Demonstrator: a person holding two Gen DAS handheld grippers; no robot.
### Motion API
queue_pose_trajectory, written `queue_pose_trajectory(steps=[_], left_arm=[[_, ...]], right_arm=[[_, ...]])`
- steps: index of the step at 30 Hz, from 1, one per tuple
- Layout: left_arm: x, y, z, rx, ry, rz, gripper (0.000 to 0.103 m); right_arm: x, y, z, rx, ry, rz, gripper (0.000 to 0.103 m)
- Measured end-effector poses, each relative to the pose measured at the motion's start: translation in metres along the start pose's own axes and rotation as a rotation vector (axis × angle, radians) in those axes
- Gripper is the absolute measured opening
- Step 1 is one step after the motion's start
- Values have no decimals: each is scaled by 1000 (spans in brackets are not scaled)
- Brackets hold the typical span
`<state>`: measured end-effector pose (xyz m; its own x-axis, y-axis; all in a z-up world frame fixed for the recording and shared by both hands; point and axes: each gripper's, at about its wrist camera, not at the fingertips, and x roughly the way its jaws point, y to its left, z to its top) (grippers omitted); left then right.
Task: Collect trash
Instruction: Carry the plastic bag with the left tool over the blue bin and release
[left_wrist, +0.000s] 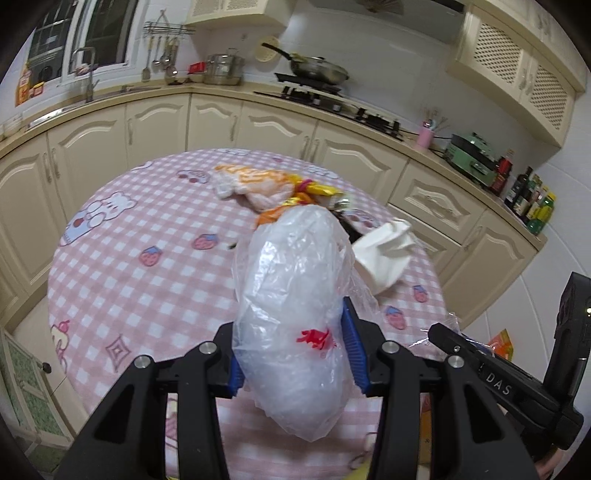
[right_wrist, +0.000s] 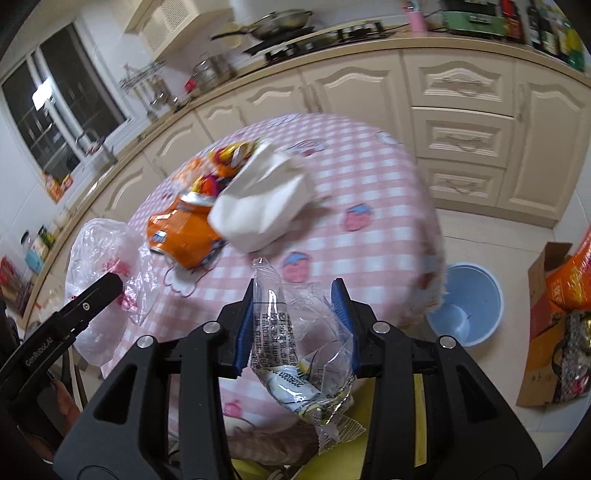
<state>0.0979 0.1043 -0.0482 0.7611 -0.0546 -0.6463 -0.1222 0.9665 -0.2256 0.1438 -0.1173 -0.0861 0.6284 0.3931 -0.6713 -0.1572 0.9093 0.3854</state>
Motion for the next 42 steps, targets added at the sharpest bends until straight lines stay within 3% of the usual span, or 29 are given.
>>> queue_pose_trajectory(steps=[6,14,15,17,19,36,38,39,40,42], left_arm=[[4,-53,-1,92,6,-67,44],[26,-128,-10,223,75,-173,44],[28,-134,-11,231,85,-182,44],[33,-145,-14,248,99,-185,44],[36,-151,-17,260,107,-183,44],[101,-260,-38,402,242,-309,44],[111,-273,-36,396,254,-325,46],[114,-277,-35,391,247,-331,52],[117,-280,-34,389,239,-326,65],[123,-289,-33,398,225,-302,72]], right_arm=[[-25,-48,0,96,-56,-48,41],[-50,-119,-7,207,-105,-118,41],[-51,-128,-8,216,-104,-125,43],[-55,-142,-13,241,-114,-135,63],[-58,-156,-17,275,-119,-175,68],[-81,-235,-26,438,-135,-326,76],[-82,-244,-26,447,-134,-345,76],[-82,-248,-25,452,-134,-356,76],[-81,-251,-25,457,-133,-363,76],[-80,-258,-24,468,-131,-371,77]])
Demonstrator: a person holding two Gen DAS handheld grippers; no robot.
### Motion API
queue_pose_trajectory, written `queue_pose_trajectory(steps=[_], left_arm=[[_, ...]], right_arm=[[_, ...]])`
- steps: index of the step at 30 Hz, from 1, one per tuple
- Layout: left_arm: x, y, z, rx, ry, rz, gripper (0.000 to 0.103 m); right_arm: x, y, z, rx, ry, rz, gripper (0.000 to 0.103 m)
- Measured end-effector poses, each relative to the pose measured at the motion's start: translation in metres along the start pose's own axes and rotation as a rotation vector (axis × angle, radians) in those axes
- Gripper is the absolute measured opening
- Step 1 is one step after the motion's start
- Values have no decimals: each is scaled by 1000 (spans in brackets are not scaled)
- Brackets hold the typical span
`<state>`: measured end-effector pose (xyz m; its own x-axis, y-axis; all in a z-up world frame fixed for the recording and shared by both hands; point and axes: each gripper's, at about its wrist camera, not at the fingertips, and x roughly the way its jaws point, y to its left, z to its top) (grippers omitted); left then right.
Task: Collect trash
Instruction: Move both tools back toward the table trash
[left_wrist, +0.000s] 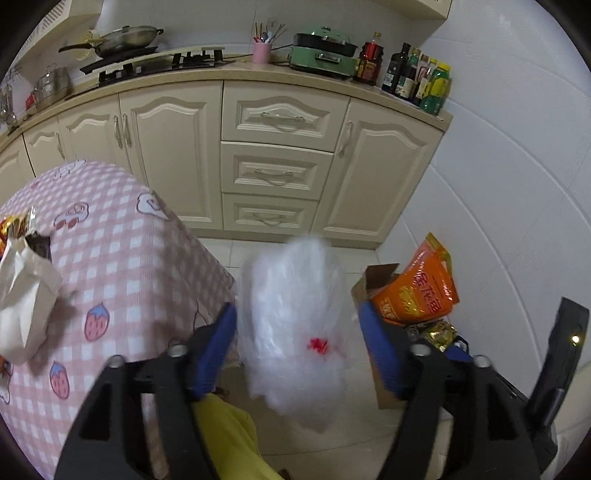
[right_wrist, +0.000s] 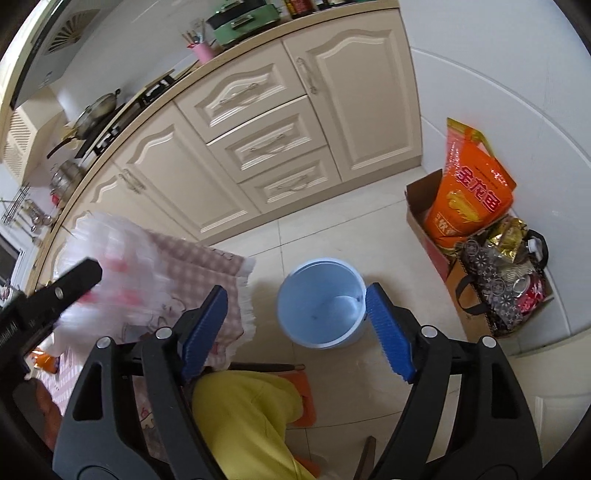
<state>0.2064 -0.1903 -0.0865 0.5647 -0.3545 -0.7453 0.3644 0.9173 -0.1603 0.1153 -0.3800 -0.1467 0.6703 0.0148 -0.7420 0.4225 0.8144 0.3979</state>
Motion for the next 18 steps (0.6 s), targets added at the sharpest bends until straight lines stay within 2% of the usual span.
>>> queue_pose_trajectory(steps=[7,18], left_arm=[[2,8,7,-12,1,18,72],[-41,21,-6,-14,-65,51,72]], right_arm=[[8,1,-2,4,26,7,77],[-20,31,-10,-48,-18,63,78]])
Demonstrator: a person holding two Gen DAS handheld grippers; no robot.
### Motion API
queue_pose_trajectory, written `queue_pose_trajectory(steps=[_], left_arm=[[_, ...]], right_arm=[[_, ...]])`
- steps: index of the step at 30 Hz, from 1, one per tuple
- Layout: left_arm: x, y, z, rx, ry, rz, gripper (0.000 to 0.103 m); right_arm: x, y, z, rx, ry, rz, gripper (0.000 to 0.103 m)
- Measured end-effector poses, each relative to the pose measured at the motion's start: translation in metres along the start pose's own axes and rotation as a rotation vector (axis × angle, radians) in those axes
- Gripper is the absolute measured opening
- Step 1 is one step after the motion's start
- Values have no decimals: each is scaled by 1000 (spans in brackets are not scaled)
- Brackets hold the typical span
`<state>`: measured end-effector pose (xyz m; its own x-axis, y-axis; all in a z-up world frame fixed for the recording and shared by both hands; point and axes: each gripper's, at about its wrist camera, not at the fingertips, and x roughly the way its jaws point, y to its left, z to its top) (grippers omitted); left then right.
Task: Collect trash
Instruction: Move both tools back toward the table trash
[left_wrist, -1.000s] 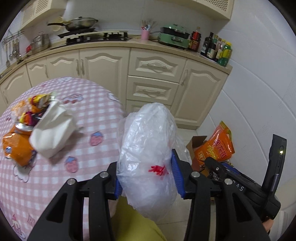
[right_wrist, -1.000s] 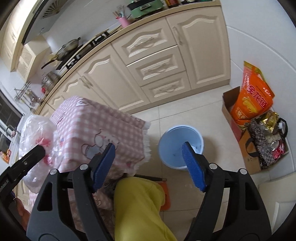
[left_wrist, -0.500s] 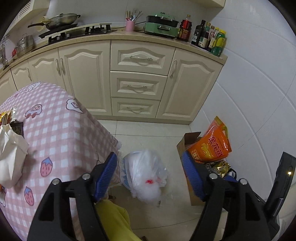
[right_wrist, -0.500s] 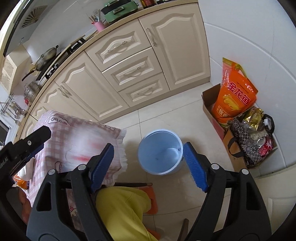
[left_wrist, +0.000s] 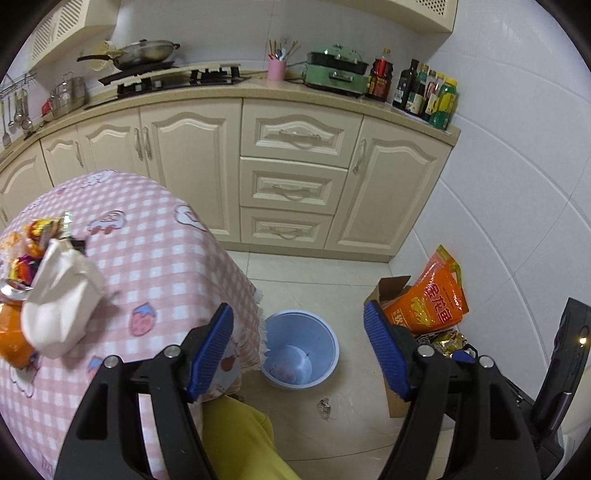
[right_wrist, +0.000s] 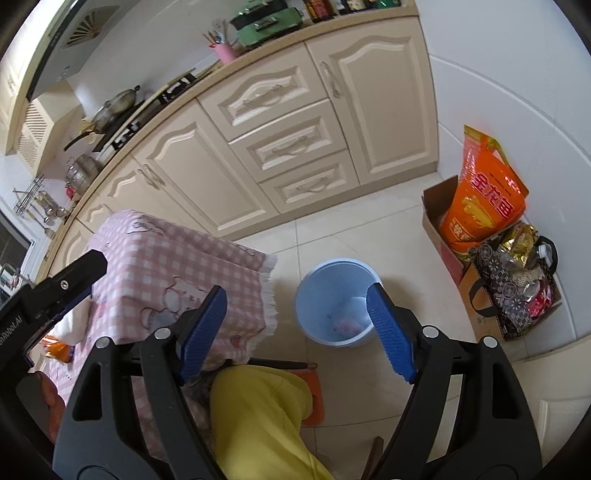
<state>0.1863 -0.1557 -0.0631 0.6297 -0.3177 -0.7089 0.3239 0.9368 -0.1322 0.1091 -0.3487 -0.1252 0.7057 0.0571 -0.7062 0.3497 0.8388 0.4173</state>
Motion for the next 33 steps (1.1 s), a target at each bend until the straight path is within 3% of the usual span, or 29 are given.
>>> queue_pose_trajectory(steps=[11,14,22,33], left_arm=[[-54,43,-16,-61,-72,61,72],[-68,61,-21,-90,-91,92,77],[-101,128,-36,-215,-118,213,84],[-121,220,-52,-385,-116,307,92]], right_arm=[[-24,59,-15,-113,-30,68,83],[-25,81,-21,-151,-22,91,85],[-16,143,-39,-264,27,165,88],[7,216,-66,-414,111,225,91]])
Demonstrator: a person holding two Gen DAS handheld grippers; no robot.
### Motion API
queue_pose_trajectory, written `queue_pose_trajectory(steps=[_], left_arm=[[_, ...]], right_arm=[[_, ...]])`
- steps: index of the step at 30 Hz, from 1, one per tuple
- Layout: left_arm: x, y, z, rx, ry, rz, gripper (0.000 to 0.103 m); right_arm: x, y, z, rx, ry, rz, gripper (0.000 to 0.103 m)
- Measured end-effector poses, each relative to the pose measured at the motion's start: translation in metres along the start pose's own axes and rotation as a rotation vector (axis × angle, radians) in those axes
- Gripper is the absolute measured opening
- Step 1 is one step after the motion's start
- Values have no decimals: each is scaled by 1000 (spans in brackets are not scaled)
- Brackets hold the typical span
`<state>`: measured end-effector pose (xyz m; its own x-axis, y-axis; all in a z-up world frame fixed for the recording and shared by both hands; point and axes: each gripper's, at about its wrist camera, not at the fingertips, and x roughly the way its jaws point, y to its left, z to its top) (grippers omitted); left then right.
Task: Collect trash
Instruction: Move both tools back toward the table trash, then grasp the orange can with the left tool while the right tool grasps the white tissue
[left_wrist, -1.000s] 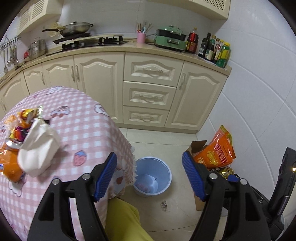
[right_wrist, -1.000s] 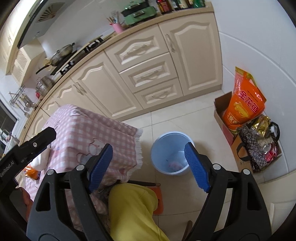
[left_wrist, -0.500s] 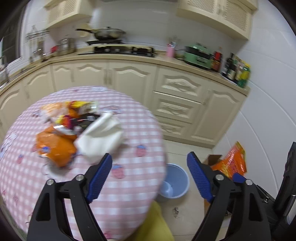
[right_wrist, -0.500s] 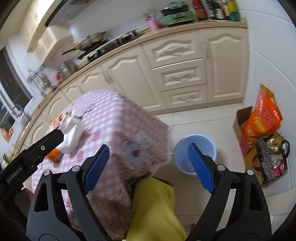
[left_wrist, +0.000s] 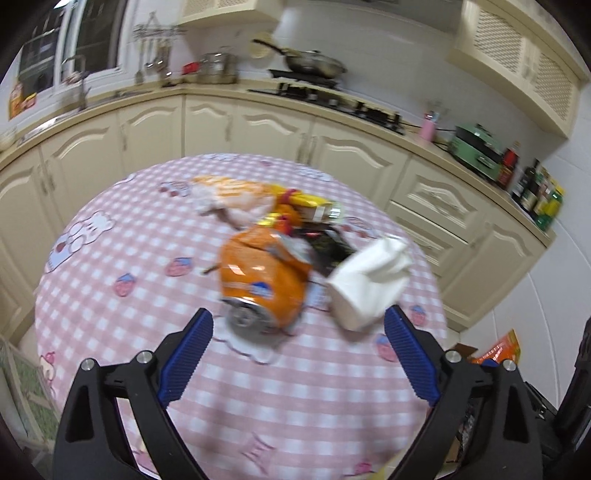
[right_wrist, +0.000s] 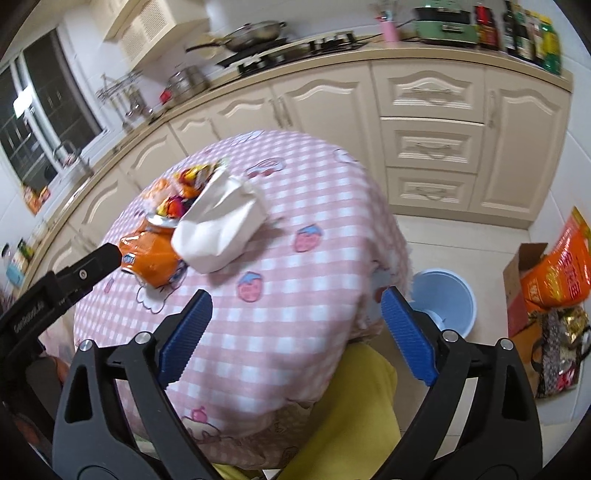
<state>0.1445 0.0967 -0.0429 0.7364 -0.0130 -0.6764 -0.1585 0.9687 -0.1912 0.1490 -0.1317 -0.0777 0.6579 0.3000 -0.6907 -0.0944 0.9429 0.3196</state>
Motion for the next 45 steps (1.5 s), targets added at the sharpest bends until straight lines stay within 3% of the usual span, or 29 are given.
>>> queue_pose_trajectory(steps=[12,17,23,25,27,32,33,34,35,36,39,42,45], left_arm=[[52,55,23,-142,110,12,92],[76,65,28,-193,170,-29,92],[95,68,34,-227,187,-111,91],[100,67,33,-222,194,-108,62],[105,66,33,-223,211,-144,47],[100,64,33,-209,182,-128,45],[99,64,33,-210,180,-132,44],[96,64,33,-209,176,-133,43],[94,65,33,-208,170,-129,42],[92,66,33,-208,165,-124,42],[85,69,32,-207,156,-115,42],[77,70,30,-204,143,-112,40],[69,69,30,-199,129,-110,38]], right_arm=[[41,22,35,52,65,50,93],[64,31,48,91,108,80,93],[94,33,61,160,155,99,93],[102,32,62,188,170,113,95],[110,31,64,216,178,140,96],[118,37,70,172,174,149,95],[118,40,71,159,174,143,92],[118,42,71,147,181,158,75],[119,45,70,141,195,208,69],[120,48,68,139,222,243,69],[114,51,66,130,207,232,67],[103,48,64,142,184,233,55],[90,44,63,147,175,244,51]])
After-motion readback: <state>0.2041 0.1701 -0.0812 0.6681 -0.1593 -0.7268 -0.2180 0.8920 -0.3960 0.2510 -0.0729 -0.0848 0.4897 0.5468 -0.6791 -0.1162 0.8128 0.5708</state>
